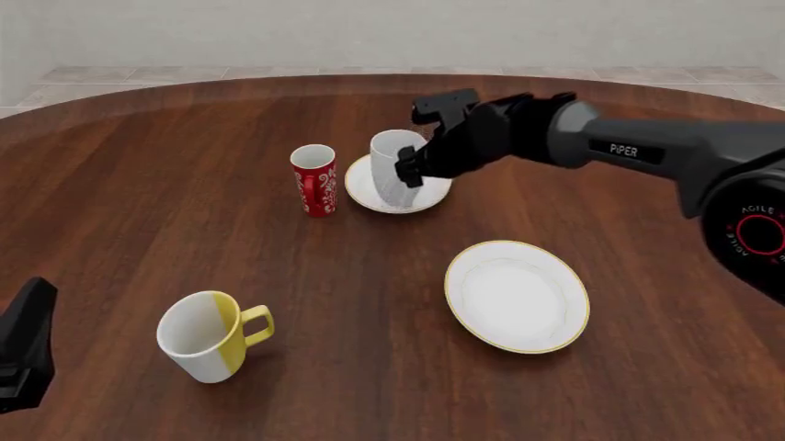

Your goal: Put the white mug on the left plate.

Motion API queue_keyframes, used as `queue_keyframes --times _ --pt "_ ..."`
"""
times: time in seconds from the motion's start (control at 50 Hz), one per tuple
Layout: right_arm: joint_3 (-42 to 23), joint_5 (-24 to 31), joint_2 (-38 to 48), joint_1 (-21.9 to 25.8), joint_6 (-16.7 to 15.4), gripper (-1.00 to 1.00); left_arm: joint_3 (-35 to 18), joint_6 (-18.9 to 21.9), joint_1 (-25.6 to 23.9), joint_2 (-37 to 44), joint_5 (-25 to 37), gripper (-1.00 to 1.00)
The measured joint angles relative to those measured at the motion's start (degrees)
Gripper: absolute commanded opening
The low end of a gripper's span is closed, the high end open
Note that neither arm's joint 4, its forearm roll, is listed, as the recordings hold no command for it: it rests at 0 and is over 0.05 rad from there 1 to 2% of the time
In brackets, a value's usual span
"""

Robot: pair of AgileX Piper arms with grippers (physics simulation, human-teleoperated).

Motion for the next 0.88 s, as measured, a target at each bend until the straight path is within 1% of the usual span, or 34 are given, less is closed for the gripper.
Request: queue_keyframes --times 0.5,0.88 --pt "1.2 1.2 -3.5 0.3 -1.4 1.0 -0.1 0.2 -0.2 0.0 0.0 1.0" --pt "3.7 1.2 -7.0 1.0 -1.8 1.0 -0.1 0.5 -0.4 0.0 -0.1 1.0"
